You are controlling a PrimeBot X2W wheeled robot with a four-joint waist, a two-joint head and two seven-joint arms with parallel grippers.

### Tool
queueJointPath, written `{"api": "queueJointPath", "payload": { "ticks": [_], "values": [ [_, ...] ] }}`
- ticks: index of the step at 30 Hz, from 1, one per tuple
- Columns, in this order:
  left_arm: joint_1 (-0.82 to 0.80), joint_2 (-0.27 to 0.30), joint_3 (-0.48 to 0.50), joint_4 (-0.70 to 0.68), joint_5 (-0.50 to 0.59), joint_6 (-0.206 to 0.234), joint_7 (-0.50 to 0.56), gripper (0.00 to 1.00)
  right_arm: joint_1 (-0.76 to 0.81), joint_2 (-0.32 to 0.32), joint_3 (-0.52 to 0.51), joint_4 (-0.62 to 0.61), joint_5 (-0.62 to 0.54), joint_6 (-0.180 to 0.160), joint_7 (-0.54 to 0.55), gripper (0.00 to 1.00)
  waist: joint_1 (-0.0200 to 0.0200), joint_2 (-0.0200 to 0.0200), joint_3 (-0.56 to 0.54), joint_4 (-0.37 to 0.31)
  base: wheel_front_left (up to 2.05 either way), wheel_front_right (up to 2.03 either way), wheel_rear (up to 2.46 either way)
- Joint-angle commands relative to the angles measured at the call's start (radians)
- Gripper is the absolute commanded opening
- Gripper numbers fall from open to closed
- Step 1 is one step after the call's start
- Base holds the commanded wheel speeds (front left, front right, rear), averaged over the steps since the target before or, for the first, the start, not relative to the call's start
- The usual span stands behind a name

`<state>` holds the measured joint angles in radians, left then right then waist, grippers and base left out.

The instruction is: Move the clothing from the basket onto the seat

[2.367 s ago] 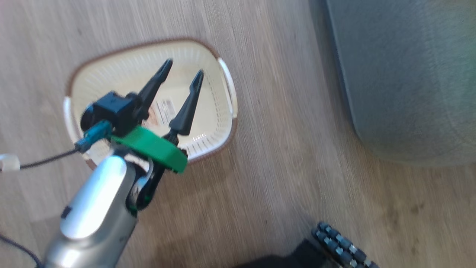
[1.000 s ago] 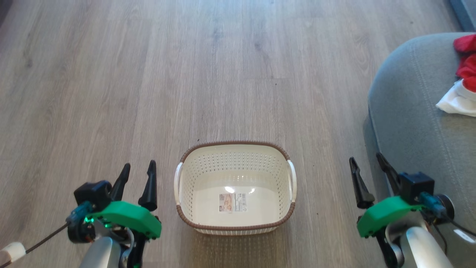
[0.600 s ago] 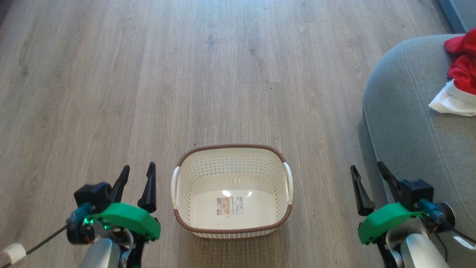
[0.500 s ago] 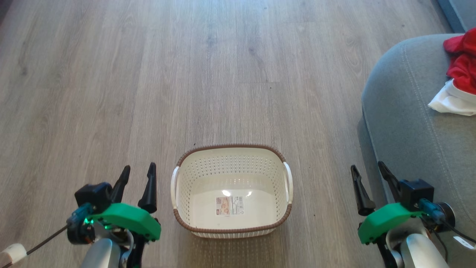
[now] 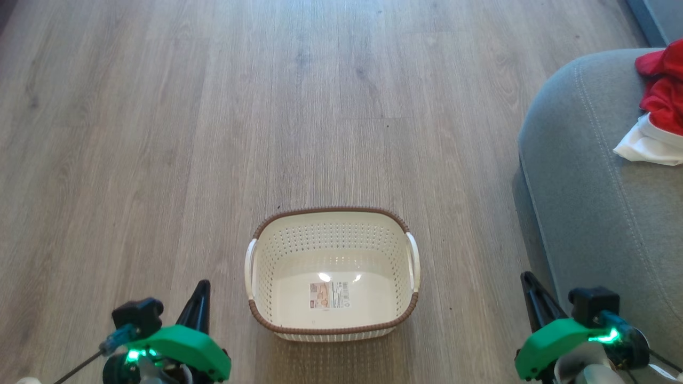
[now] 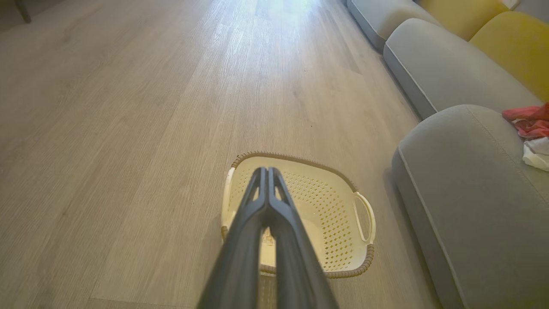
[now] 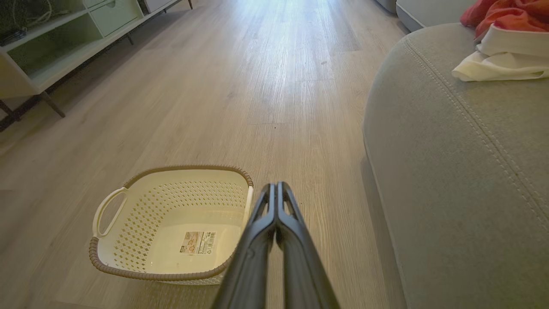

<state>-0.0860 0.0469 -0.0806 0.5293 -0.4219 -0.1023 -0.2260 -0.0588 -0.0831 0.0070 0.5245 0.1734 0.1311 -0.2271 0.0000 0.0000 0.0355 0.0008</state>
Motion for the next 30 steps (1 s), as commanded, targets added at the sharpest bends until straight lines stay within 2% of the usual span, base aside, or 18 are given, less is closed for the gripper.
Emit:
{"api": "queueJointPath", "payload": {
  "ticks": [1,30],
  "values": [
    [-0.047,0.001,0.013,-0.038,-0.024,-0.002,0.005,0.0,-0.039,0.001,-0.009,-0.035,0.031,0.0,0.007,0.0,0.0,0.0,0.0,0.0,0.0,0.0,0.0],
    [-0.039,0.002,0.056,-0.101,-0.312,-0.008,0.086,0.0,-0.039,0.009,-0.034,-0.099,0.379,0.0,0.087,0.0,0.0,0.0,-0.008,0.0,0.0,0.0,0.0]
  ]
}}
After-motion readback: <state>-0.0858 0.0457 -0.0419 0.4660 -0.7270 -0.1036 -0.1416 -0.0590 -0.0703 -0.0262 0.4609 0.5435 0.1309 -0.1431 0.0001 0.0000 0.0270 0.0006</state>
